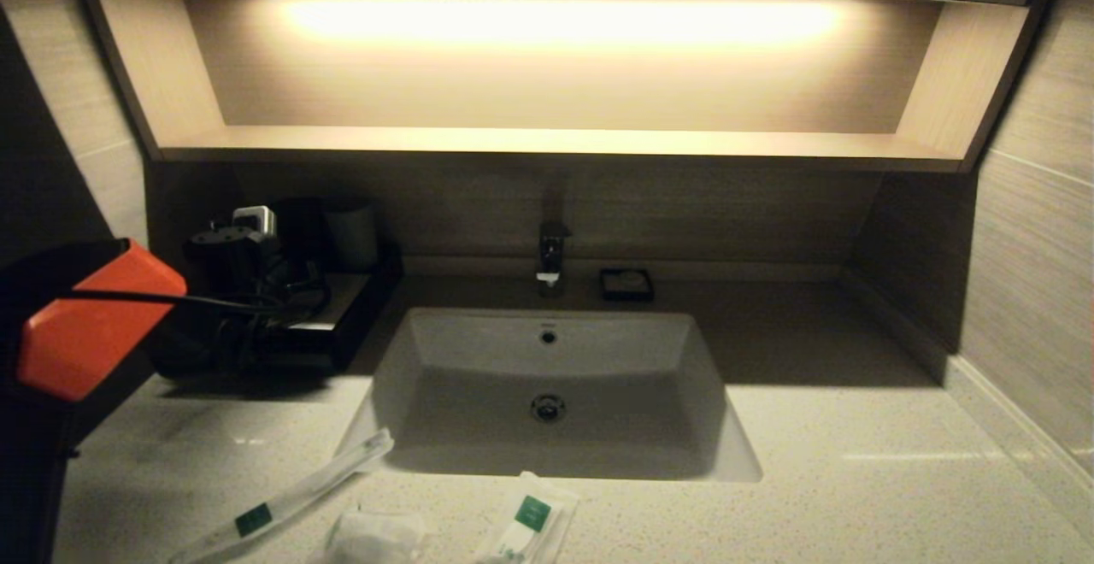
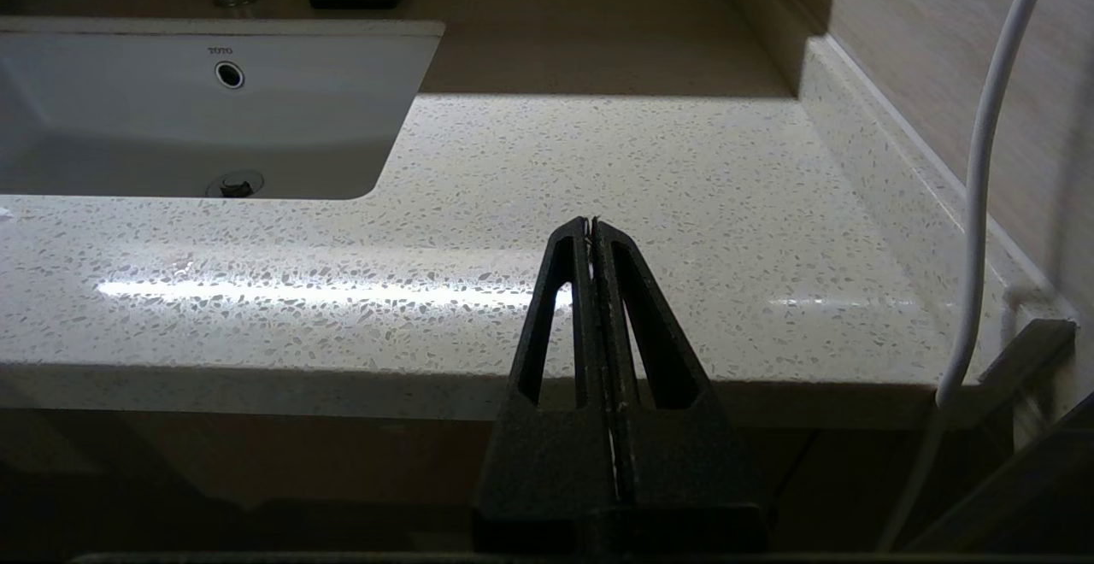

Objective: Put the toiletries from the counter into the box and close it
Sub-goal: Open the drawer

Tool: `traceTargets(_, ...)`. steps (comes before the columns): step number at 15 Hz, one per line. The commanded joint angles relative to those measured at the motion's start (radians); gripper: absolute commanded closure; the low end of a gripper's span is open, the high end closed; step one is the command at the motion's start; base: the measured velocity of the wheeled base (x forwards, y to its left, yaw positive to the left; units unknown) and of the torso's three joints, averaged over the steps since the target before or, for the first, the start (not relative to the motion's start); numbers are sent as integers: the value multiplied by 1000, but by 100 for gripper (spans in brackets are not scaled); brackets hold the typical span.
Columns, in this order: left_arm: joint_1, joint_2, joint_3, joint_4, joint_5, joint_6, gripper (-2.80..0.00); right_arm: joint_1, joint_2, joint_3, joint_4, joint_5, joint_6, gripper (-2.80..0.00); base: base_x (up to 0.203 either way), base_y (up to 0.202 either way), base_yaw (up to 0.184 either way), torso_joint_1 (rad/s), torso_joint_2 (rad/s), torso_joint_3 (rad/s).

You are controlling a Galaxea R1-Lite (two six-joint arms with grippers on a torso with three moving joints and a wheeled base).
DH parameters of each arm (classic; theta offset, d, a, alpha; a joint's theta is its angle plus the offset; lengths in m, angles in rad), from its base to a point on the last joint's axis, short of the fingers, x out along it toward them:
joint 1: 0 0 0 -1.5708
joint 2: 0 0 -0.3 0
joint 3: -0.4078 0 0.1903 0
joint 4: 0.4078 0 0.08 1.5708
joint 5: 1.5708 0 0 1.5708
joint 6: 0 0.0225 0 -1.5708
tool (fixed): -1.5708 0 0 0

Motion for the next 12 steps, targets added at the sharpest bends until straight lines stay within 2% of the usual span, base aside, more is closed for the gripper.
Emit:
traceTargets(1, 0, 14, -7, -6, 0, 0, 0, 0, 0, 2, 0, -1, 0, 0, 0, 0, 0, 0, 0, 0)
traceTargets(12, 0, 54, -67, -7, 2, 0, 0, 0, 0, 2, 0, 0, 0, 0, 0, 0, 0, 0, 0, 0)
